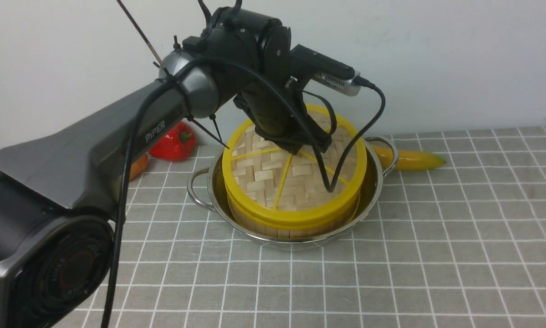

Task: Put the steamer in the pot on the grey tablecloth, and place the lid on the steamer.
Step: 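Place the yellow bamboo steamer lid onto the steamer in the pot with the left gripper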

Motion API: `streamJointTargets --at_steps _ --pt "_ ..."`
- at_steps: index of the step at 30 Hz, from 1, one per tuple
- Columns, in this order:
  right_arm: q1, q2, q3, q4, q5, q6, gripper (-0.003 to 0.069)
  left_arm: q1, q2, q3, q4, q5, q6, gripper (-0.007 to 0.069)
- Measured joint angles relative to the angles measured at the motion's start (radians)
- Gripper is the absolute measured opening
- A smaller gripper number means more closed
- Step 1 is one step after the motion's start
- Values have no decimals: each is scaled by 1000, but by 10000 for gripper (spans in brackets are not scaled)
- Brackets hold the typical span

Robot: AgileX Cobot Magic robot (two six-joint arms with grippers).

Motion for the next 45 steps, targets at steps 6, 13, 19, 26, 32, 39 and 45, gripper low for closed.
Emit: streamJointTargets --at_steps 6,13,19,26,32,39,45 --pt "0 0 0 0 0 0 440 0 13 0 -2 -4 7 113" --pt "0 0 0 2 0 0 440 0 16 0 -2 -27 8 113" --pt "0 0 0 3 0 0 440 0 21 0 -2 -30 8 113" --pt "0 0 0 4 0 0 440 -1 27 -3 20 -30 -18 113" --pt "0 0 0 4 0 0 440 -2 33 -5 41 -33 -31 113" --pt "0 0 0 4 0 0 440 -2 34 -5 42 -35 -38 113" --pt "0 0 0 4 0 0 440 -2 34 -5 42 -39 -36 113"
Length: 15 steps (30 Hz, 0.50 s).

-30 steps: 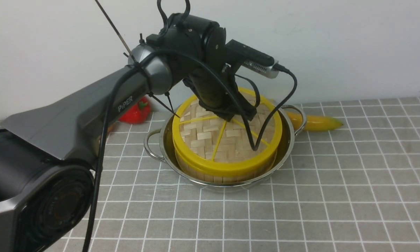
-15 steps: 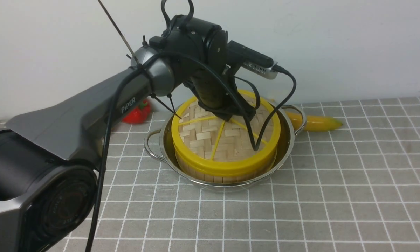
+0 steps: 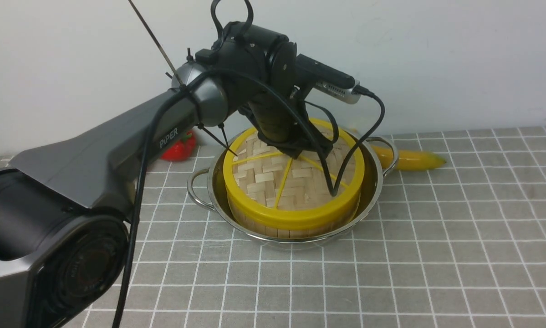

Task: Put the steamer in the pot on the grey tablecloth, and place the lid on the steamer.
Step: 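Place the yellow bamboo steamer lid onto the steamer in the pot with the left gripper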

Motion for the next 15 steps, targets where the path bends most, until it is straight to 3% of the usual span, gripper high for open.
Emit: streamJointTargets --at_steps 5,11,13,15 --pt "0 0 0 0 0 0 440 0 1 0 -2 -2 1 139" --pt "0 0 0 0 0 0 440 0 1 -1 9 -28 1 349" --pt "0 0 0 0 0 0 440 0 -2 -7 19 -30 1 493" --pt "0 0 0 0 0 0 440 0 -14 -22 31 -20 1 557"
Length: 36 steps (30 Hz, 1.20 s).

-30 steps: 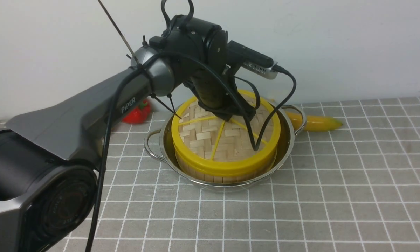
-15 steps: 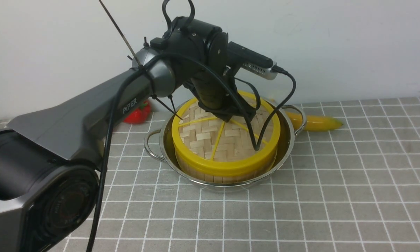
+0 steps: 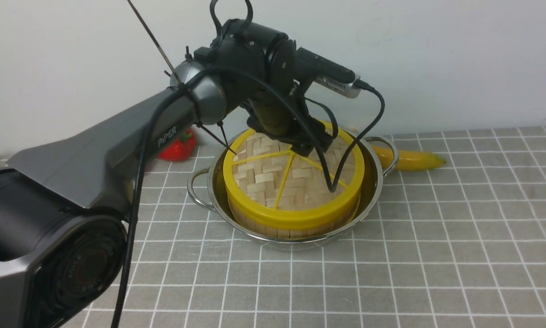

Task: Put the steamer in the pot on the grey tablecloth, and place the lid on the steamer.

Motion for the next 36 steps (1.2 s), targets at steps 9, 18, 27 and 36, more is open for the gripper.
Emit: streamJointTargets --at_steps 9,18,27,36 --pt "0 -1 1 -14 0 -28 433 0 -194 -87 144 101 -30 570" --pt "0 -143 146 -87 -37 -96 256 0 -554 -90 202 198 -22 2" --pt "0 -395 578 -172 -196 -75 131 0 -818 14 195 200 -7 -22" --pt "0 -627 1019 -197 -374 -7 122 0 -1230 612 111 162 -31 -22"
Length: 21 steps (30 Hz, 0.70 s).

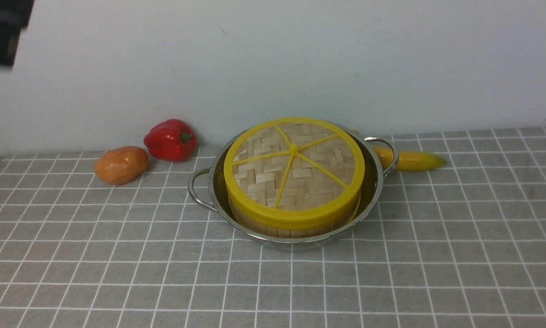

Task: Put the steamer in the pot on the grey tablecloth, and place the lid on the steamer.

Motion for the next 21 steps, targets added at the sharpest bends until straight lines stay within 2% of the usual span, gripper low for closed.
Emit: streamJointTargets --at_steps 4,10,21 --pt "0 -27 94 6 -4 4 128 0 -201 308 -39 -109 -20 -20" --pt "0 -27 143 101 7 10 144 0 -393 541 -79 -198 -81 -10" --pt "0 -27 143 284 5 10 184 0 -478 565 -146 -209 -131 12"
